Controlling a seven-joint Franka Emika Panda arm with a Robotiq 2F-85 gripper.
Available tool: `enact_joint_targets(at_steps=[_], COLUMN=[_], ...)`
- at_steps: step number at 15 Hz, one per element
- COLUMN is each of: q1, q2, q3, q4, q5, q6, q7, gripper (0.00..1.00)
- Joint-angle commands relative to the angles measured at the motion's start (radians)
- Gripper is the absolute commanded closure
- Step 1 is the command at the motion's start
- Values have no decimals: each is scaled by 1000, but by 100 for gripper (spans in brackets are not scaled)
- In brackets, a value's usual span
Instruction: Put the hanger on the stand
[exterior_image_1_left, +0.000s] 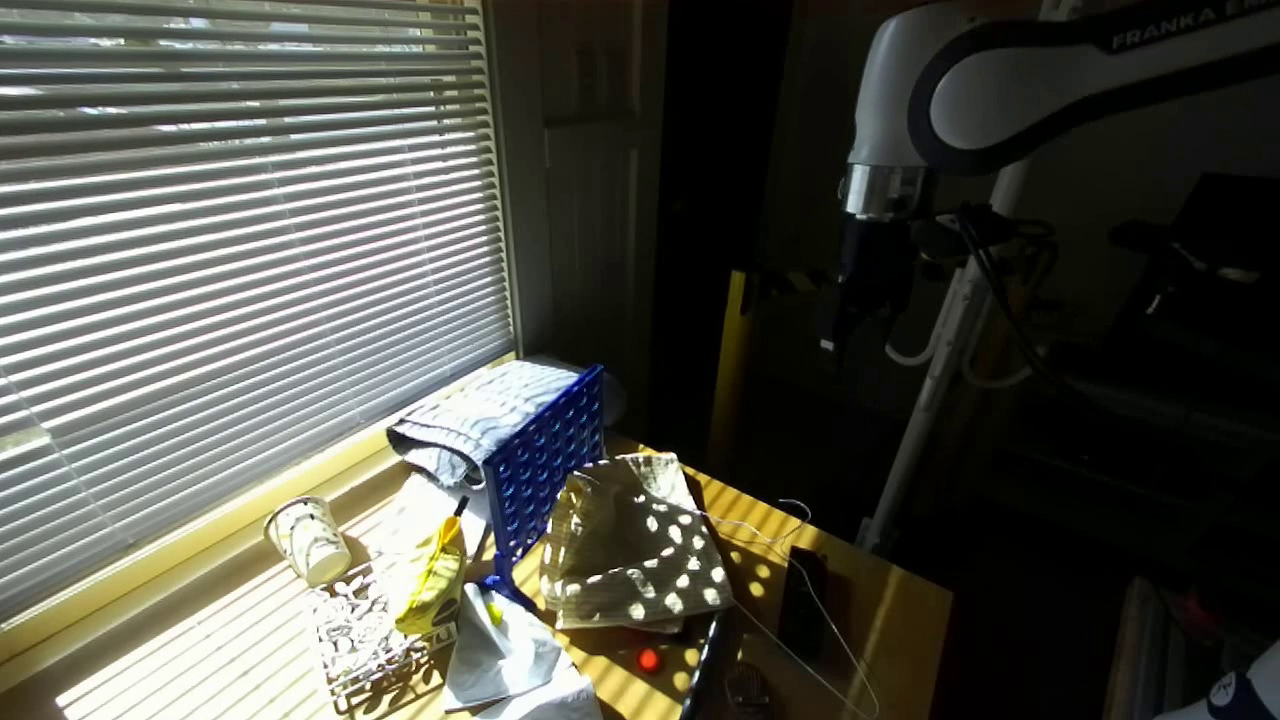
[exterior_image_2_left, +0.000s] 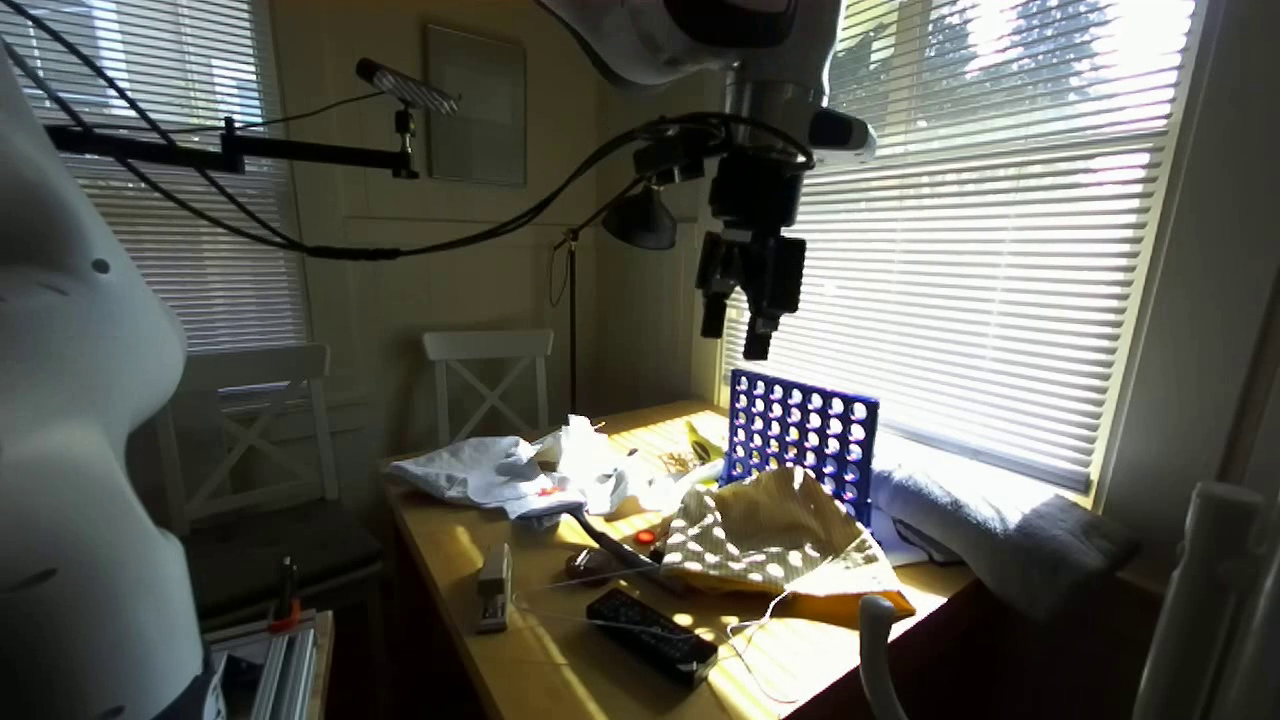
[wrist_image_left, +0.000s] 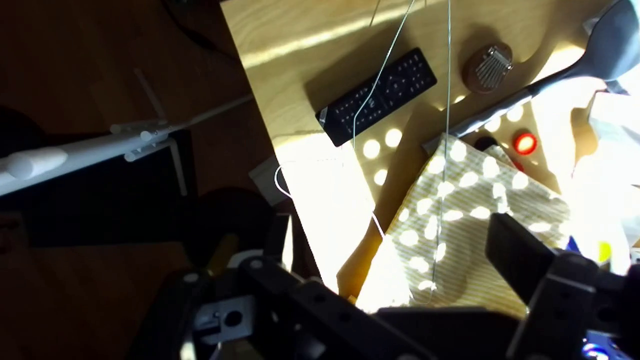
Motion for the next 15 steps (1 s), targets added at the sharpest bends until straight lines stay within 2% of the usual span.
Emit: enact_joint_targets(at_steps=[1,7,8,15], q1=[-7,-6,-6,-5], q2=[78,178,160,160], q3=[-27,-36,-32,-31], q4=[-49,-98,-80,-111], q5=[29,20,8,-3], q6=[150,227,198,218], q7=[-72,-178,-136,-144], gripper=[0,0,0,0])
